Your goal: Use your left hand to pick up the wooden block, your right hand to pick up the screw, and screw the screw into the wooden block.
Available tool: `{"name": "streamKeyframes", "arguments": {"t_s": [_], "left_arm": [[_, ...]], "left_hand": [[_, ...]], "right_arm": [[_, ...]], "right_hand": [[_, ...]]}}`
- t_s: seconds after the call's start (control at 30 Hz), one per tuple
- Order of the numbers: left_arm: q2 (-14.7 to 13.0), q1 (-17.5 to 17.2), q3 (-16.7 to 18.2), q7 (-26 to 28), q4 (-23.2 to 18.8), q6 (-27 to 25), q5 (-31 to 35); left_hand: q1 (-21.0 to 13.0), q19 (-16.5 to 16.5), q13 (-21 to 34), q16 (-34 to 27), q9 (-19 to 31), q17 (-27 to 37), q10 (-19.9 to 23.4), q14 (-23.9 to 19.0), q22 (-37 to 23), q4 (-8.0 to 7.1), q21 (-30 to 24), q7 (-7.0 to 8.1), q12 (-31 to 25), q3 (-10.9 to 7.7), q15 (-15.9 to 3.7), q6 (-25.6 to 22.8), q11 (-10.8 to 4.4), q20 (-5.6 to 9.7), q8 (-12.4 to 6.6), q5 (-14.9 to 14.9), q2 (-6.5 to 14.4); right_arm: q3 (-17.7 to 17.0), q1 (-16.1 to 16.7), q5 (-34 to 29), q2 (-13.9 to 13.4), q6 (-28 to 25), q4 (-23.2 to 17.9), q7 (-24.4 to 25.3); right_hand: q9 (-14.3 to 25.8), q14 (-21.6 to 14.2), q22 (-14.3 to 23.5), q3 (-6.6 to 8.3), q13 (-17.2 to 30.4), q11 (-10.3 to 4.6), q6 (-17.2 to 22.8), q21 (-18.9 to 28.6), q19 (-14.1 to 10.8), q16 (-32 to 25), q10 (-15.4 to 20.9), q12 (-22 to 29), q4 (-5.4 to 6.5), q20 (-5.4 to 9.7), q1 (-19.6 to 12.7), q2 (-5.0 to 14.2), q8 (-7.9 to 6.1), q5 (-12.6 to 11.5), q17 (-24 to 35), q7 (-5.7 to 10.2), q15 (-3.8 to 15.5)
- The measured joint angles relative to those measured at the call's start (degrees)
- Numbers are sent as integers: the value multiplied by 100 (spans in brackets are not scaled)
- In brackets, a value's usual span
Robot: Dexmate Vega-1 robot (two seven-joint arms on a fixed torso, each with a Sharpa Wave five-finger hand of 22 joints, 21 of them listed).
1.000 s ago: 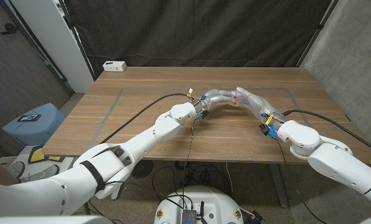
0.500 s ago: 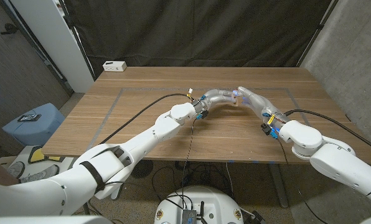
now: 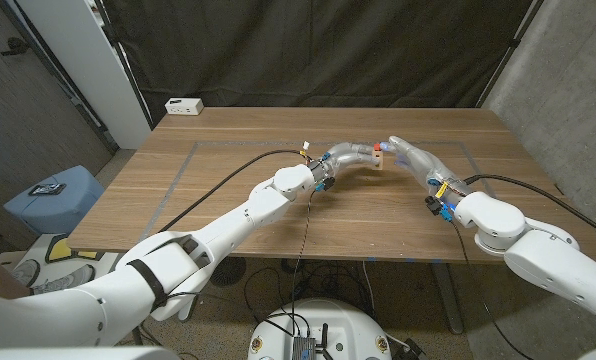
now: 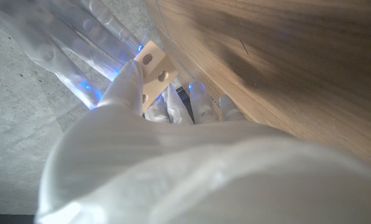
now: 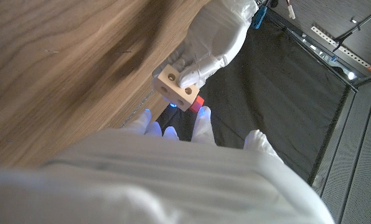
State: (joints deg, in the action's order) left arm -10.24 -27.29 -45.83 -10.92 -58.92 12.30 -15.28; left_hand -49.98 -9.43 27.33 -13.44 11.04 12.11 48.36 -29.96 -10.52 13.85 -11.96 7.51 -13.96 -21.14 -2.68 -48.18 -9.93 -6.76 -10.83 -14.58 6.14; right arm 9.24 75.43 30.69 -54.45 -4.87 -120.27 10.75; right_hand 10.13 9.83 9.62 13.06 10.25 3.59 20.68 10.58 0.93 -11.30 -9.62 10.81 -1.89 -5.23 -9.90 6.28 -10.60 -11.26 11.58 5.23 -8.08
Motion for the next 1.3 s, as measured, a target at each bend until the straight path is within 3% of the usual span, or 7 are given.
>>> {"name": "streamKeyframes", "arguments": {"t_s": [0.47, 1.3], "left_arm": [[-52, -37, -1, 27, -112, -63, 11], [-88, -81, -5, 49, -207, -107, 12]], "left_hand": [[0, 0, 0, 0, 3, 0, -11, 0, 0, 0, 0, 0, 0, 0, 0, 0, 8, 0, 0, 11, 0], [0, 0, 0, 0, 1, 0, -19, 0, 0, 0, 0, 0, 0, 0, 0, 0, -4, 0, 0, -6, 0]], "right_arm": [[-34, -103, -13, 38, 20, 185, -67], [306, -534, -45, 181, 116, 577, -323]], "right_hand": [[0, 0, 0, 0, 0, 0, -27, 0, 0, 0, 0, 0, 0, 0, 18, -18, 24, 0, 0, -21, 0], [1, 0, 0, 24, 0, 0, -158, 0, 0, 0, 0, 0, -24, 0, 70, -24, 24, 0, 0, -10, 0]]}}
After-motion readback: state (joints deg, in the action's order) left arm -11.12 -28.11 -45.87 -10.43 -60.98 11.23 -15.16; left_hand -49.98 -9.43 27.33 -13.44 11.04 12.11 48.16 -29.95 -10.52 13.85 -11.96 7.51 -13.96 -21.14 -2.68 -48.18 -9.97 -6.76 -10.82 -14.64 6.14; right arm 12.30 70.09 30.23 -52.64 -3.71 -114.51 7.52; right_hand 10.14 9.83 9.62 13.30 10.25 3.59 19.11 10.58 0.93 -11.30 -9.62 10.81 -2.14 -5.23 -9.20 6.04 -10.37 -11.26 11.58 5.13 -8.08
